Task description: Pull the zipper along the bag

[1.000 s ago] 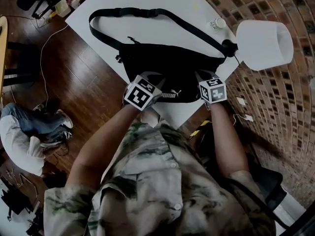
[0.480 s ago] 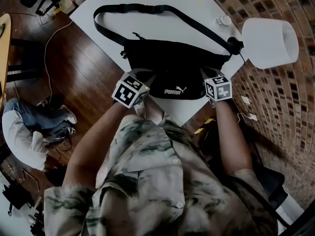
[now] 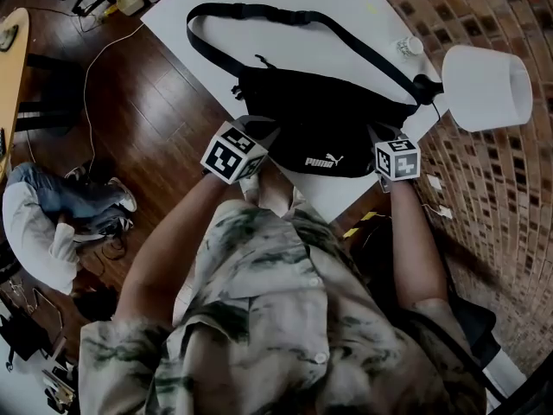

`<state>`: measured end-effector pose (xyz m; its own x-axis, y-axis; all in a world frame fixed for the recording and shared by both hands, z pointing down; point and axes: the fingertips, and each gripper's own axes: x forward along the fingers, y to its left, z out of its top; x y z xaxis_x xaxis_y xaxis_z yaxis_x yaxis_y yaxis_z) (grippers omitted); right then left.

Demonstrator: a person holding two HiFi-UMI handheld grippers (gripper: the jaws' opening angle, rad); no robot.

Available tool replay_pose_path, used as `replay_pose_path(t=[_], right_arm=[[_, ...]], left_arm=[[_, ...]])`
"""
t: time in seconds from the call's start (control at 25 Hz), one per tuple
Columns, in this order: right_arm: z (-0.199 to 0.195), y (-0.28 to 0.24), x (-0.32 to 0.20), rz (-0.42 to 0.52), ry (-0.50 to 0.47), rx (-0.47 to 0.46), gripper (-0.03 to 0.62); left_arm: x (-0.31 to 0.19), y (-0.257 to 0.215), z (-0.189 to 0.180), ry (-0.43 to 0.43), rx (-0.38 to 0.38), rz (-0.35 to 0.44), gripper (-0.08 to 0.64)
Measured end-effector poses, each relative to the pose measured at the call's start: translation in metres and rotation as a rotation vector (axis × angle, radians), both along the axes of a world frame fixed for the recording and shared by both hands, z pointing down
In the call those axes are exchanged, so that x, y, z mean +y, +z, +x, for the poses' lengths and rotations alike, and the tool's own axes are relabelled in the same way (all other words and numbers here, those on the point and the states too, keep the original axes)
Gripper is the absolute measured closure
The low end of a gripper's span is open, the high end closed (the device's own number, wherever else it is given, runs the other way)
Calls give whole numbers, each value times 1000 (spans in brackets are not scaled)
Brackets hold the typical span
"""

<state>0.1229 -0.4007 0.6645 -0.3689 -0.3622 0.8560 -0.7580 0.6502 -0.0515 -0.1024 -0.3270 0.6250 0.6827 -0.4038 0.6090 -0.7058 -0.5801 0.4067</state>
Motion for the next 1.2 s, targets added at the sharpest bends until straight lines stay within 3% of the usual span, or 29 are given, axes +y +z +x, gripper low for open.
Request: replay_pose_path(t=[0.28, 0.48, 0.68, 0.96, 1.2], right_arm=[[0, 0, -1, 6, 29, 24, 587], [0, -1, -1, 14, 43, 33, 586], [3, -14, 0, 117, 68, 3, 584], [1, -54, 52, 200, 59, -88, 532], [2, -87, 145, 239, 20, -202, 540]], left_arm=[[-2, 3, -4, 38, 14, 15, 540], [-1, 6, -2, 51, 90, 4, 535], [1, 4, -5, 58, 105, 57, 510], [15, -4, -30, -42, 33, 124, 505], [87, -44, -51, -179, -8, 173, 506]])
